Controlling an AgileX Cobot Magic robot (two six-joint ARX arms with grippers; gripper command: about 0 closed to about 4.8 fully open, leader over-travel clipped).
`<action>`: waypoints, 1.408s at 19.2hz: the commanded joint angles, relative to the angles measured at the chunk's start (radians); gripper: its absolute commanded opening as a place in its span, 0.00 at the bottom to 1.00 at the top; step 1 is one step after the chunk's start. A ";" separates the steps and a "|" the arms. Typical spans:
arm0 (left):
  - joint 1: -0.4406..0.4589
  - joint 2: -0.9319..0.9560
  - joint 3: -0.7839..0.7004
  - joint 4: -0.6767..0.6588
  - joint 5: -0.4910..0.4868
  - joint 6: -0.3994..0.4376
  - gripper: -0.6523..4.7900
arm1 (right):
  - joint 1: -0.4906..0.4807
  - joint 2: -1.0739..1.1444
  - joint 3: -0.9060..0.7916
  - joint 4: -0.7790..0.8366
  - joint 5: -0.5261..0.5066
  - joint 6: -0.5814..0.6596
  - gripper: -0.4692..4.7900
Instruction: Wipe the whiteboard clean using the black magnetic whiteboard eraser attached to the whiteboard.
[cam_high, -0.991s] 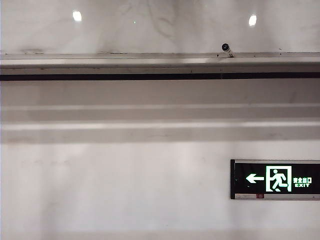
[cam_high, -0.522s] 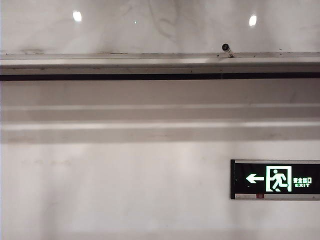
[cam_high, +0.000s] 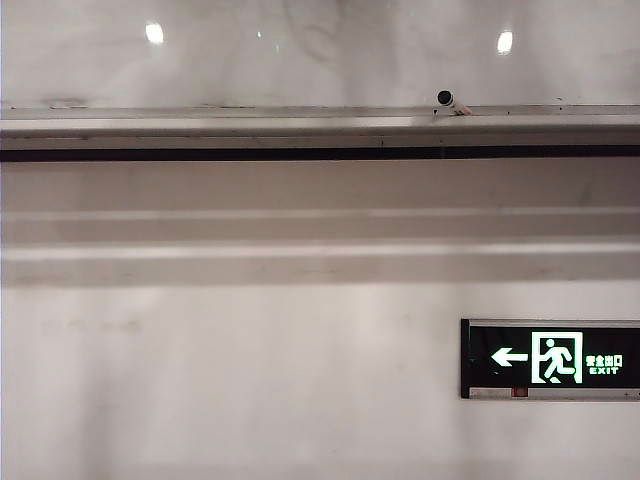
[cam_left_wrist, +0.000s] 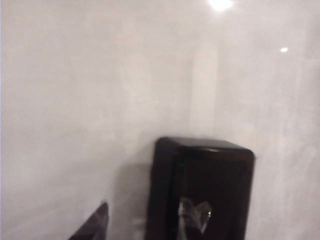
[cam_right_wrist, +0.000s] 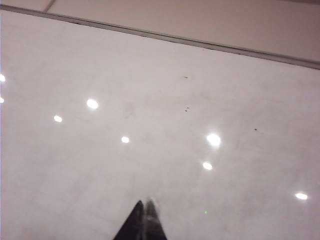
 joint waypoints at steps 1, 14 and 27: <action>0.033 -0.019 -0.007 -0.083 -0.129 0.008 0.44 | 0.002 -0.003 0.003 0.009 -0.002 0.010 0.09; 0.023 -0.312 -0.008 -0.406 0.013 0.058 0.44 | 0.001 0.123 0.002 -0.071 0.042 0.010 0.09; 0.023 -0.544 -0.008 -0.656 0.128 0.135 0.11 | 0.000 0.554 0.002 0.248 0.228 0.208 0.87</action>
